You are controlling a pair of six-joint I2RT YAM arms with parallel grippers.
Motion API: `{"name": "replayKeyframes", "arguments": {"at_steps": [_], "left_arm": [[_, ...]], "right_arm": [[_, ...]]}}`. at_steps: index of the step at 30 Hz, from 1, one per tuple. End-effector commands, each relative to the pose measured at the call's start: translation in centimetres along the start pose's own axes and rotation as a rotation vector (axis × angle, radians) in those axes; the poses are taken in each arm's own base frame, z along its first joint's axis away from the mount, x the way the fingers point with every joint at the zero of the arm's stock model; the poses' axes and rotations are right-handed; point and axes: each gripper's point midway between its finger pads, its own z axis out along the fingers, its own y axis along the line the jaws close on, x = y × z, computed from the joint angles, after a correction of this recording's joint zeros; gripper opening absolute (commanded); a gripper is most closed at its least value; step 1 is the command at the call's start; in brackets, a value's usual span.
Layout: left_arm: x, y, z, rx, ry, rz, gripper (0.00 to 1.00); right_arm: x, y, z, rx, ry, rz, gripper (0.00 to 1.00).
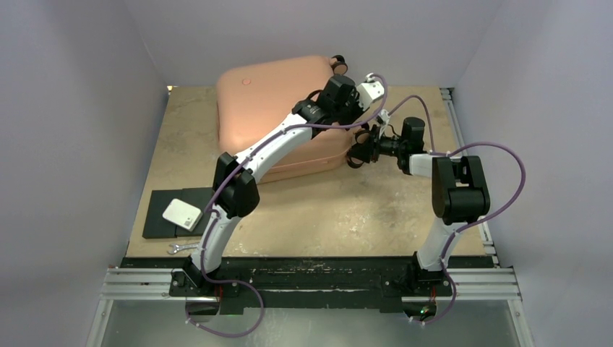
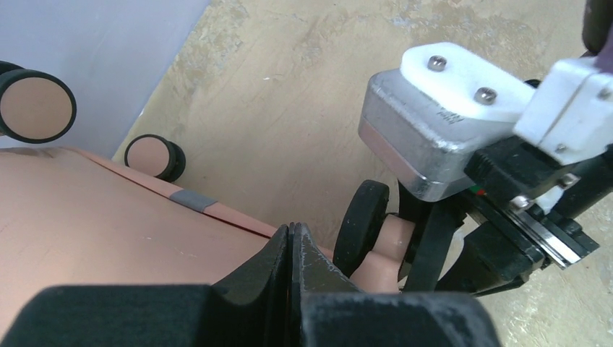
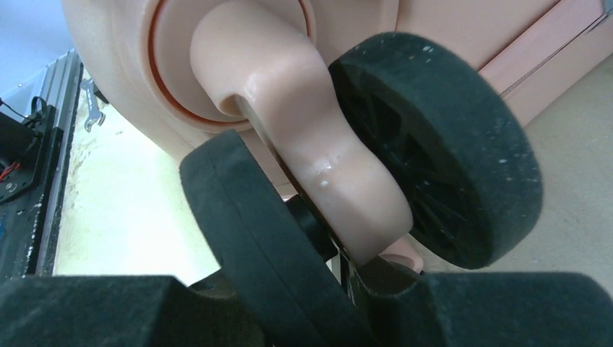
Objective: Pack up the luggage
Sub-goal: Zip the luggage at the center of the board.
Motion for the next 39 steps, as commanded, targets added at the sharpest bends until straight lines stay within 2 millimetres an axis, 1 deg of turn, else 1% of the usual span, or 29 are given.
{"name": "replayKeyframes", "arguments": {"at_steps": [1,2,3,6,7,16,19,21,23,27,30,33,35,38,39], "left_arm": [[8.8,-0.6,-0.8,0.055,0.309,-0.084,0.0],[8.7,-0.7,-0.7,0.059,0.306,-0.087,0.0],[8.7,-0.7,-0.6,0.063,0.303,-0.09,0.0],[8.4,-0.9,-0.3,0.073,0.29,-0.097,0.0],[8.2,-0.9,-0.2,0.072,0.281,-0.099,0.0],[6.0,0.0,1.5,0.033,0.168,-0.108,0.0],[6.1,0.9,2.1,-0.019,0.164,-0.091,0.0],[6.8,1.8,2.5,-0.078,0.183,-0.077,0.0],[7.6,2.2,2.9,-0.115,0.205,-0.057,0.0],[9.6,1.9,3.7,-0.144,0.266,0.002,0.0],[11.6,1.0,4.1,-0.119,0.339,0.047,0.0],[13.8,-0.3,3.3,-0.041,0.432,0.076,0.0],[15.5,-1.2,2.6,0.01,0.49,0.089,0.0],[17.3,-2.6,1.5,0.082,0.555,0.092,0.0],[17.9,-3.1,1.2,0.102,0.572,0.089,0.0]], "right_arm": [[-0.7,0.1,0.4,-0.013,0.01,-0.034,0.3],[-0.7,0.0,0.4,-0.012,0.011,-0.03,0.28],[-0.5,-0.1,0.5,-0.013,0.015,-0.021,0.23],[-0.2,-0.3,0.6,-0.015,0.027,-0.005,0.04],[0.0,-0.4,0.6,-0.01,0.033,0.002,0.01],[-0.2,-1.2,0.3,0.055,0.016,0.045,0.0],[0.3,-1.3,0.2,0.049,0.014,0.098,0.0],[0.7,-1.4,0.2,0.046,0.016,0.121,0.0],[0.8,-1.5,0.2,0.044,0.014,0.128,0.0],[1.1,-1.3,0.3,0.031,0.012,0.151,0.0],[1.4,-1.3,0.2,0.025,0.011,0.202,0.0],[1.7,-1.8,-0.2,0.037,-0.008,0.278,0.0],[1.8,-2.5,-0.4,0.066,-0.016,0.308,0.0],[2.4,-3.6,-0.3,0.114,-0.012,0.364,0.0],[2.5,-4.8,-1.1,0.151,-0.024,0.395,0.0]]}}
